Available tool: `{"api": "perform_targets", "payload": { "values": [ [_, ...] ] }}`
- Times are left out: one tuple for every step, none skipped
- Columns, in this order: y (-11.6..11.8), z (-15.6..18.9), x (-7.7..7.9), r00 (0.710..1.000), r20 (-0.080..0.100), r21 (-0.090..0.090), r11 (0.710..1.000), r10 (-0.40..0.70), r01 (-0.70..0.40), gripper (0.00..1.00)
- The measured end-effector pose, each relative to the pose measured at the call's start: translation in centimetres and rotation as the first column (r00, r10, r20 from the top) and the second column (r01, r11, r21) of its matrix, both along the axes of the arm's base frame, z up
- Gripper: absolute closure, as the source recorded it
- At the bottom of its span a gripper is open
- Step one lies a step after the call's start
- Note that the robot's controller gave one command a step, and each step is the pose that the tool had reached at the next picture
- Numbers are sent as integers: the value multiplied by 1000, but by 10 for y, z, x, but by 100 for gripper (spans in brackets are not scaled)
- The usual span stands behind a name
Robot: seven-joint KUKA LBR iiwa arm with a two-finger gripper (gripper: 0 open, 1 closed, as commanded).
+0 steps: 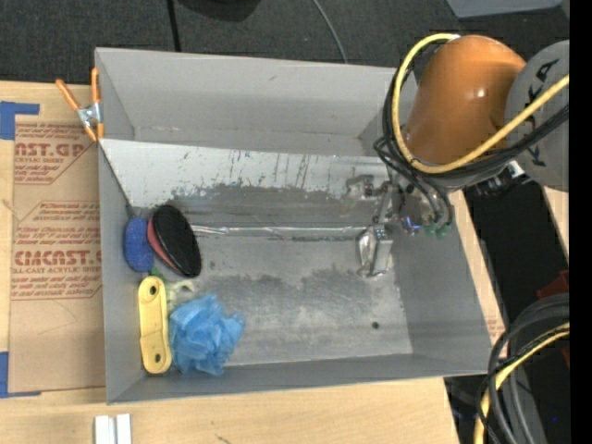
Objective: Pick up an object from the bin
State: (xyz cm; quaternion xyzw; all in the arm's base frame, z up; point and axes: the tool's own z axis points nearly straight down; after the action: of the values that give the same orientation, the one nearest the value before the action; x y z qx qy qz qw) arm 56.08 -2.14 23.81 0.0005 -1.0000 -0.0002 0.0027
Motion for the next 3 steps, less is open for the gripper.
{"api": "perform_targets", "payload": {
  "values": [
    [0, 5, 1, 1000, 8, 0, 1000, 0, 0, 0],
    [-3, 1, 8, 999, 7, 1, 999, -38, 38, 0],
    [-6, -45, 18, 994, 16, 2, 994, -105, 105, 0]
  ]
}}
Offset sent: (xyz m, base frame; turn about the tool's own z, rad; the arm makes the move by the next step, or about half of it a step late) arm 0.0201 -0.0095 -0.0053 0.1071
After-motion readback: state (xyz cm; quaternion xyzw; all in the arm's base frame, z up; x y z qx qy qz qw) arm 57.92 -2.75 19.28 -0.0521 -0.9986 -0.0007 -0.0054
